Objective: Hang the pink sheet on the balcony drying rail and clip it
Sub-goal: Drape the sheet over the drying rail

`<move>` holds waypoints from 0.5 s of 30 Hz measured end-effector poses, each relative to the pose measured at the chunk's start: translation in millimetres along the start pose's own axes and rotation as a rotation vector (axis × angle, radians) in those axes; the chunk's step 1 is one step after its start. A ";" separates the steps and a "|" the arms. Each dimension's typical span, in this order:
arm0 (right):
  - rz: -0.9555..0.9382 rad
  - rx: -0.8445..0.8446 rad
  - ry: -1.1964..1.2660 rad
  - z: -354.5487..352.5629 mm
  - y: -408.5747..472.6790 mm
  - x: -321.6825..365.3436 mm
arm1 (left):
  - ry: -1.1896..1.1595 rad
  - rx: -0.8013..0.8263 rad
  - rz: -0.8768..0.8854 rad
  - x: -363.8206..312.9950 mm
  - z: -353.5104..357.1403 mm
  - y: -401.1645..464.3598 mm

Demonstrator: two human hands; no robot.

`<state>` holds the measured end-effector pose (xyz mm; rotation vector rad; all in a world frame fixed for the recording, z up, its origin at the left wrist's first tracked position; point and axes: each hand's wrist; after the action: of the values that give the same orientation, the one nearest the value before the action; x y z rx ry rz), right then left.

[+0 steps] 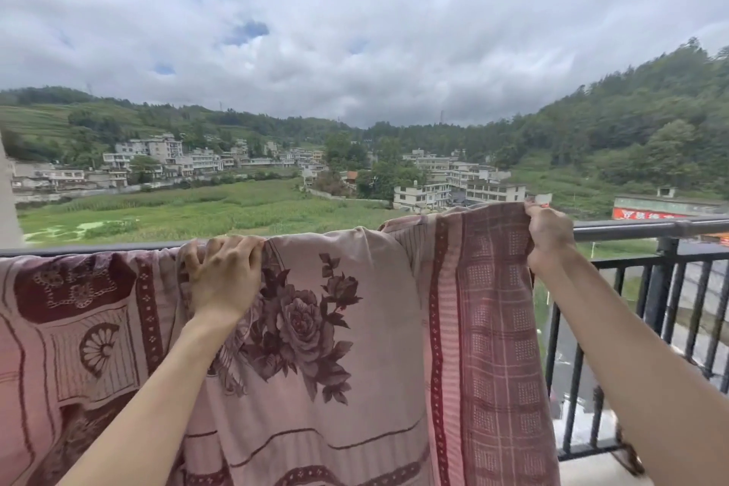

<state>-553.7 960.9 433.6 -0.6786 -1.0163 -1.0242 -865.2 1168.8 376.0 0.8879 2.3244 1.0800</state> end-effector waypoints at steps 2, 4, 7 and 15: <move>0.010 0.071 -0.036 -10.7 15.7 4.5 | -0.004 -0.016 -0.101 -15.0 5.0 4.1; 0.052 0.161 -0.116 -17.7 27.3 3.5 | -0.042 -0.052 -0.125 -44.9 13.1 4.4; 0.179 0.308 -0.259 -30.5 44.7 -3.7 | -0.117 -0.070 0.034 -109.1 29.6 5.0; 0.390 0.824 -0.219 -31.2 -12.2 -22.5 | -0.569 0.030 0.226 -219.4 3.8 -44.6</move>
<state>-557.4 938.0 400.6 -0.2770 -1.3084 -0.1414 -724.8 995.0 362.1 1.2973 1.8017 0.7447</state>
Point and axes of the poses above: each hand's wrist, its own y-axis towards the middle knuckle, its own z-axis out of the palm, x = y × z, and after that the axes turned 10 degrees about z, right-handed
